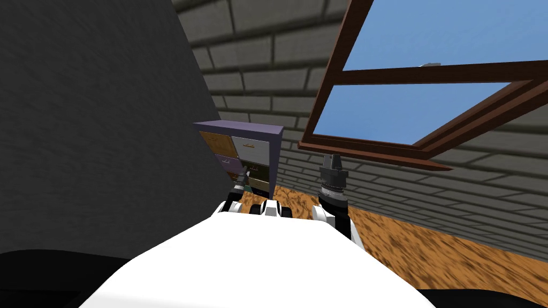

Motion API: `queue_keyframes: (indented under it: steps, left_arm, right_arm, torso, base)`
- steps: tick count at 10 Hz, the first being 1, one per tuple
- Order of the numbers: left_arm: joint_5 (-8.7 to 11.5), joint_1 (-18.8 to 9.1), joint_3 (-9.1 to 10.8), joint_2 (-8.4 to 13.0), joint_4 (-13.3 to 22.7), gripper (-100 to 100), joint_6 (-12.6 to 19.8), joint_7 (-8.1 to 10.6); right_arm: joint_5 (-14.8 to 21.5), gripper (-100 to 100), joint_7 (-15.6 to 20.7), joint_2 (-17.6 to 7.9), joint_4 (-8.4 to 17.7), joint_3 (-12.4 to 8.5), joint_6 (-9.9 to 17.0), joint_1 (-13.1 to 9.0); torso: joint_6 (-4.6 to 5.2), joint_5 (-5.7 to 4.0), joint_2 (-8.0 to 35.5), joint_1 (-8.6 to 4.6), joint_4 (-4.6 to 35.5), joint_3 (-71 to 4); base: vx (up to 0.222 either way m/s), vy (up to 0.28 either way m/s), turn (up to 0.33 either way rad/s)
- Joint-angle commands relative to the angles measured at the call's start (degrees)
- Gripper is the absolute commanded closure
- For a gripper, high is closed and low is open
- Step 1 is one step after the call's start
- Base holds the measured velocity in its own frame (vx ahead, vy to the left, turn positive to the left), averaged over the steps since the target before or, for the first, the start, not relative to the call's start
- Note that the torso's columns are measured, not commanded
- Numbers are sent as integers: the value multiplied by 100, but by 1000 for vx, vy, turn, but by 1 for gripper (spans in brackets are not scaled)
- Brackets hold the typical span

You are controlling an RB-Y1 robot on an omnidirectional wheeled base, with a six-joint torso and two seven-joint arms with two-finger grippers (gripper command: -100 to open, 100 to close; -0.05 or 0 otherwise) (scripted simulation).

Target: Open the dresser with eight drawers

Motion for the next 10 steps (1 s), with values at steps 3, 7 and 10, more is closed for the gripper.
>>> queue_keyframes:
  steps: [3, 7, 10]
  left_arm:
    - [-40, -144, -107, -278, 500, -100, -20, -8]
    - [-51, -223, -130, -504, 580, -100, 95, -11]
    - [-51, -222, -137, -506, 725, 100, -50, -6]
  right_arm:
    - [0, 0, 0, 0, 0, 0, 0, 0]
    - [0, 0, 0, 0, 0, 0, 0, 0]
    - [0, 0, 0, -1, 0, -1, 0, 1]
  torso:
    - [1, -2, 4, -11, 1, 2]
    - [-1, 1, -2, 6, -1, -2]
    - [0, 0, 0, -4, -2, -2]
  base:
    - [-18, -43, -38]
    - [6, -38, -22]
    - [31, 2, 1]
